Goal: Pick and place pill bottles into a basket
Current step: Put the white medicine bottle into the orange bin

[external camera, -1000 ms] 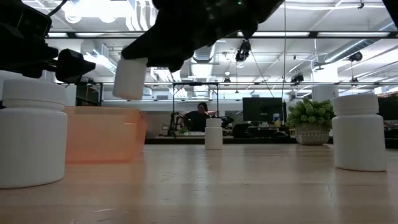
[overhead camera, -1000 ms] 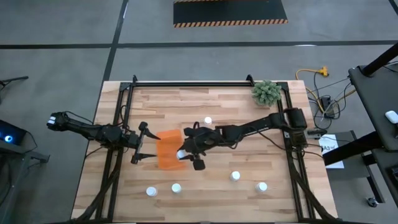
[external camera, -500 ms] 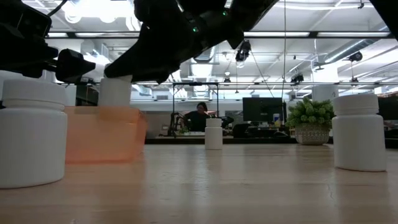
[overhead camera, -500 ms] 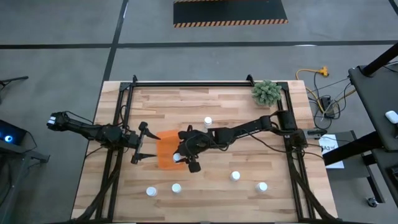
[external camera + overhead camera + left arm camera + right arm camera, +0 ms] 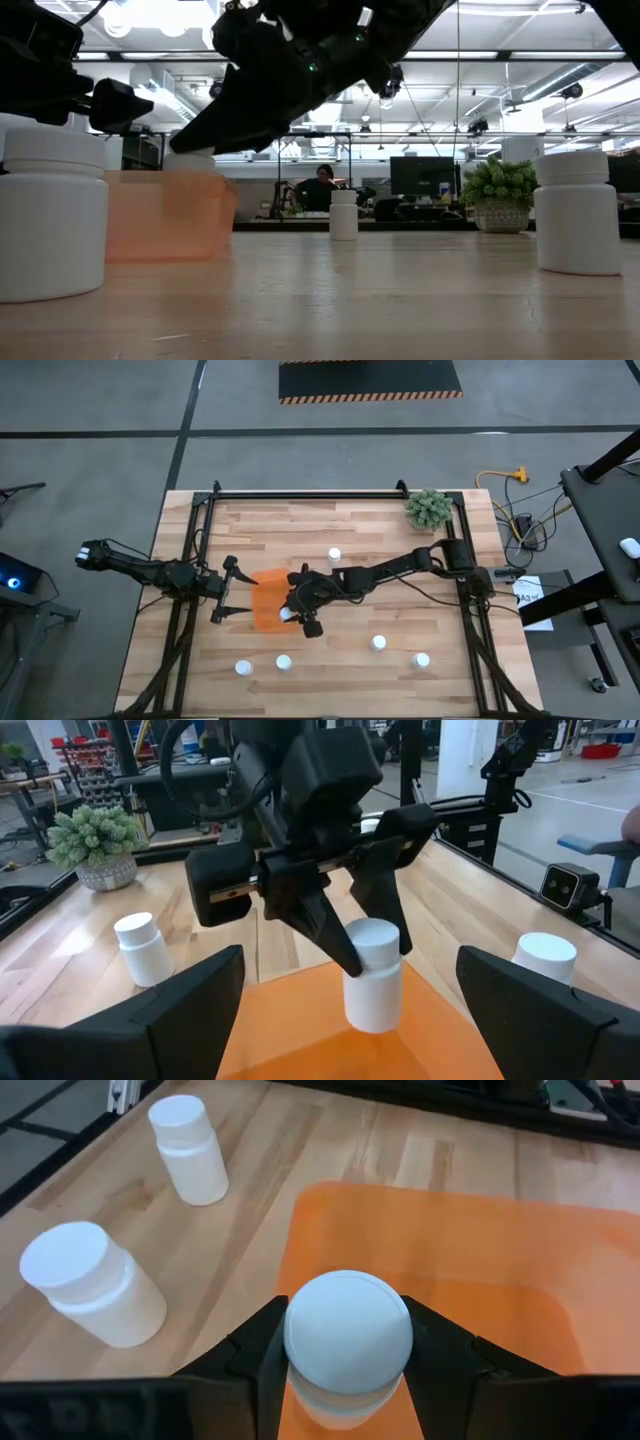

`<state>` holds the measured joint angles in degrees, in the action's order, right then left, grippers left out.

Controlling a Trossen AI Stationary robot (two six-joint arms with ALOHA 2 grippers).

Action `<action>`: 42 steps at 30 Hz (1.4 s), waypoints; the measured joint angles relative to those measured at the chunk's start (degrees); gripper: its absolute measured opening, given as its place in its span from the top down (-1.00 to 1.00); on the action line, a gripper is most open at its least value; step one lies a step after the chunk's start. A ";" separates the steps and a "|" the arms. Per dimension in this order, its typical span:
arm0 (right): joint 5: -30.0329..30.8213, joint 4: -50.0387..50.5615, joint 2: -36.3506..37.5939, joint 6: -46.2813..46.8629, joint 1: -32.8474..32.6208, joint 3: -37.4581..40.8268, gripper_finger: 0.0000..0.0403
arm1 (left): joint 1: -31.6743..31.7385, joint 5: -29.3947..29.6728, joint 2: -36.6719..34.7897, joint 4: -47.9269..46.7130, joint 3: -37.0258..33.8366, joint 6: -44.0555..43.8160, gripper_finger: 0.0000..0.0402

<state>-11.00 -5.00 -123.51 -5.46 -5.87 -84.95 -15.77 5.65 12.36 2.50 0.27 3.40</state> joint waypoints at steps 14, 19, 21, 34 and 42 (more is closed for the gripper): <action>-0.02 0.39 -0.32 0.50 0.26 0.00 0.27 | 0.00 -0.02 -0.02 0.00 0.00 0.00 -0.72; -0.02 0.83 -0.32 0.48 0.27 0.00 0.26 | 0.00 -0.02 -0.02 0.00 0.02 -0.01 -0.72; -0.02 1.63 -0.32 0.29 0.27 0.00 0.24 | 0.00 -0.01 -0.02 0.00 0.01 0.00 -0.72; -0.02 1.71 -0.32 -0.61 0.27 0.00 0.21 | 0.00 -0.02 -0.02 0.00 0.02 0.00 -0.72; -0.02 1.67 -0.32 -0.74 0.24 0.00 0.08 | 0.00 -0.02 -0.02 0.00 0.02 0.00 -0.72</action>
<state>-11.03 -3.34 -123.83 -6.20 -5.63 -84.95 -15.77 5.63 12.34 2.50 0.30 3.40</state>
